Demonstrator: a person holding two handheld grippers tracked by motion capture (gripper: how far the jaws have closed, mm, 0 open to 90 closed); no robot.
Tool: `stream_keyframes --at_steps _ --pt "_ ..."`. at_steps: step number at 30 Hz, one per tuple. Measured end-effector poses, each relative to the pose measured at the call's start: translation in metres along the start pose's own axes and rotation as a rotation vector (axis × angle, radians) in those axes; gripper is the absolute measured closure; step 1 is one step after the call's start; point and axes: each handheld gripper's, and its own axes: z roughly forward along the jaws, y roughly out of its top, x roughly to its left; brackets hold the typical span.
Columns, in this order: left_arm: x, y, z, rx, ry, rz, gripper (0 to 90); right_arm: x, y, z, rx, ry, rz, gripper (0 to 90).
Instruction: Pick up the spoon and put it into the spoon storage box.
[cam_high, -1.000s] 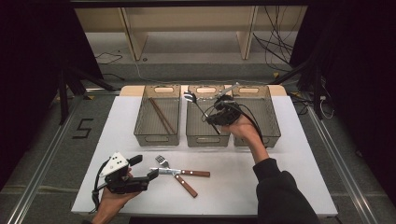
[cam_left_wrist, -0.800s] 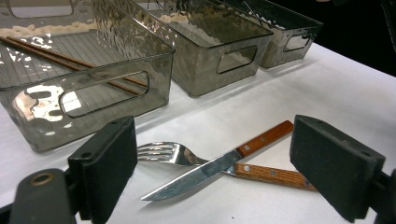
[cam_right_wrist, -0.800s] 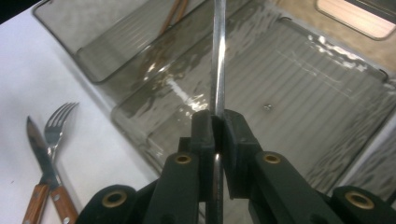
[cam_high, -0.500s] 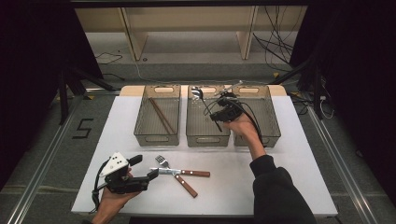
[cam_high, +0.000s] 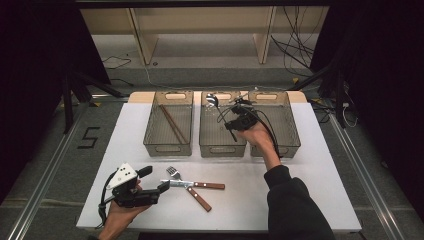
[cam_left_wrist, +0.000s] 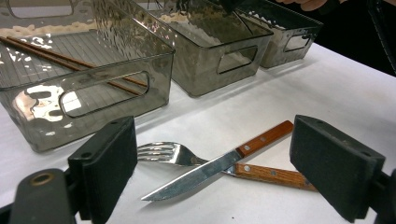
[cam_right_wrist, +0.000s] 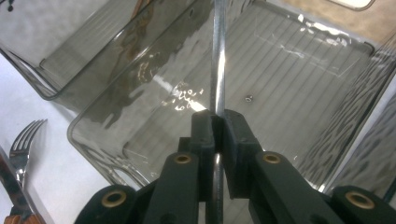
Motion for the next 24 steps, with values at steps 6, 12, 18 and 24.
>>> stream_keyframes --at_steps 6,12,18,24 --pt "0.0 0.0 0.0 0.0 -0.001 0.0 14.6 0.001 -0.002 0.004 0.014 0.002 0.008 84.2" --pt "0.0 0.0 0.0 -0.001 0.0 0.0 14.6 0.002 -0.004 0.008 0.032 0.003 0.011 84.1" --pt "0.0 0.0 0.0 -0.001 -0.001 0.001 14.6 0.003 -0.006 0.012 0.042 0.003 0.009 84.1" --pt "0.0 0.0 0.0 -0.001 -0.001 0.0 14.6 0.002 -0.007 0.015 0.06 0.006 0.017 84.0"
